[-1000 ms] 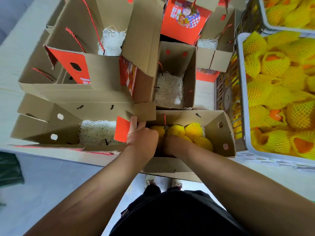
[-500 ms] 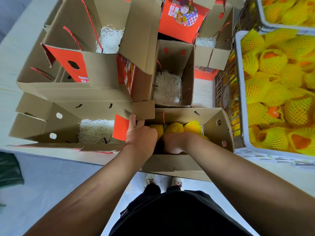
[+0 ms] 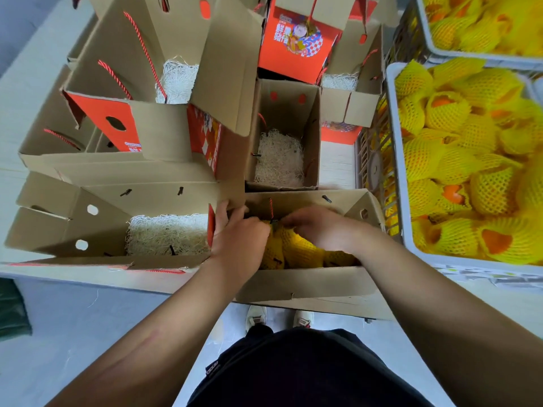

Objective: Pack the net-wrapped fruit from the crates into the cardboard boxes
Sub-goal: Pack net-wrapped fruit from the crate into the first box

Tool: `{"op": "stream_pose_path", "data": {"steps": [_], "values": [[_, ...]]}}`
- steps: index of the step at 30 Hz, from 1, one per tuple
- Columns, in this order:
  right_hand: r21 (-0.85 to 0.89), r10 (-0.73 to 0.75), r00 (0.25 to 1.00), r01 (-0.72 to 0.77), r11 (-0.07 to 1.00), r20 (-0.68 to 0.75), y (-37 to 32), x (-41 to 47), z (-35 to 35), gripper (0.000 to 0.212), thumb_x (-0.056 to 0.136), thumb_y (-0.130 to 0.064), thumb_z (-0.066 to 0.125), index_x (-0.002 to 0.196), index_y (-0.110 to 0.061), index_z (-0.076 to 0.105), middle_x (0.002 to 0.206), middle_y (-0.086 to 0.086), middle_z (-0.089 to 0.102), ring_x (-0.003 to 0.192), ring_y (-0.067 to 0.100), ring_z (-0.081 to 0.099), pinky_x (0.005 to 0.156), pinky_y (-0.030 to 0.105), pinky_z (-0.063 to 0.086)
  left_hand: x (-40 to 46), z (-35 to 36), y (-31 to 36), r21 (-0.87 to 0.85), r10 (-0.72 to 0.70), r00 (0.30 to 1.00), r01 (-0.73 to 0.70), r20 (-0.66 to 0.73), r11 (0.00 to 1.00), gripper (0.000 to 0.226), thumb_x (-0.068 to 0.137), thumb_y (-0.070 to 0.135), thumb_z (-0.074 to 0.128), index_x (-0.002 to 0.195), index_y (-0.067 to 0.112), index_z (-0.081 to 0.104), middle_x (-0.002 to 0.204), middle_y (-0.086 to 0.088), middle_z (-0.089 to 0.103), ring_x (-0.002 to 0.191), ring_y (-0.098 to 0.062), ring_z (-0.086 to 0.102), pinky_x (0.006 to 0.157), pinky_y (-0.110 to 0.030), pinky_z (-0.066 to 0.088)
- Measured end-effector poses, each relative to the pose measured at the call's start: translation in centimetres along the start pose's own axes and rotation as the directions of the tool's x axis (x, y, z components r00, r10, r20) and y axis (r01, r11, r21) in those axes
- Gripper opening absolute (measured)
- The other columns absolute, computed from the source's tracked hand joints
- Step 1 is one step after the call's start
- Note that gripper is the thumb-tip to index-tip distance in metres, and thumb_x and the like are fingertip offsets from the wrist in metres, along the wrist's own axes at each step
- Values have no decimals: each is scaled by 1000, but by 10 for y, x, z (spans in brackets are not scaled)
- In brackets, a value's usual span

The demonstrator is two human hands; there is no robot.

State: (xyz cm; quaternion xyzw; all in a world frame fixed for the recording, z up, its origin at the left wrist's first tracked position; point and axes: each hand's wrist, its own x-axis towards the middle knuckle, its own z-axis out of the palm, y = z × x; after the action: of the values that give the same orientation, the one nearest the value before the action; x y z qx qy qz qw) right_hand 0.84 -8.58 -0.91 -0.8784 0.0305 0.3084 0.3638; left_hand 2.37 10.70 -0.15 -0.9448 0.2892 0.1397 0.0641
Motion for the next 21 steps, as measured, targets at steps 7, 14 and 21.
{"op": "stream_pose_path", "data": {"steps": [7,14,21], "values": [[290,12,955,78,954,-296,52,-56,-58,31,101,-14,56,122,-33,70,118,-7,73,115,13,66,102,37,52,14,12,10,-357,180,879,-356,-442,864,31,93,4,66,105,31,74,105,12,73,104,-16,64,99,-33,24],[-208,-11,989,-20,978,-148,45,-45,-36,37,102,-18,48,134,-23,65,133,3,65,121,21,61,102,34,49,28,14,10,-474,390,872,-220,296,853,28,107,28,52,129,21,68,129,-6,67,120,-26,61,108,-39,45],[-423,243,945,-134,896,216,37,-7,-5,37,101,-20,56,138,-12,60,137,15,60,126,35,57,105,46,48,44,20,3,-187,250,807,-176,535,966,38,104,23,51,139,36,60,144,-3,59,124,-31,59,105,-39,49]]}}
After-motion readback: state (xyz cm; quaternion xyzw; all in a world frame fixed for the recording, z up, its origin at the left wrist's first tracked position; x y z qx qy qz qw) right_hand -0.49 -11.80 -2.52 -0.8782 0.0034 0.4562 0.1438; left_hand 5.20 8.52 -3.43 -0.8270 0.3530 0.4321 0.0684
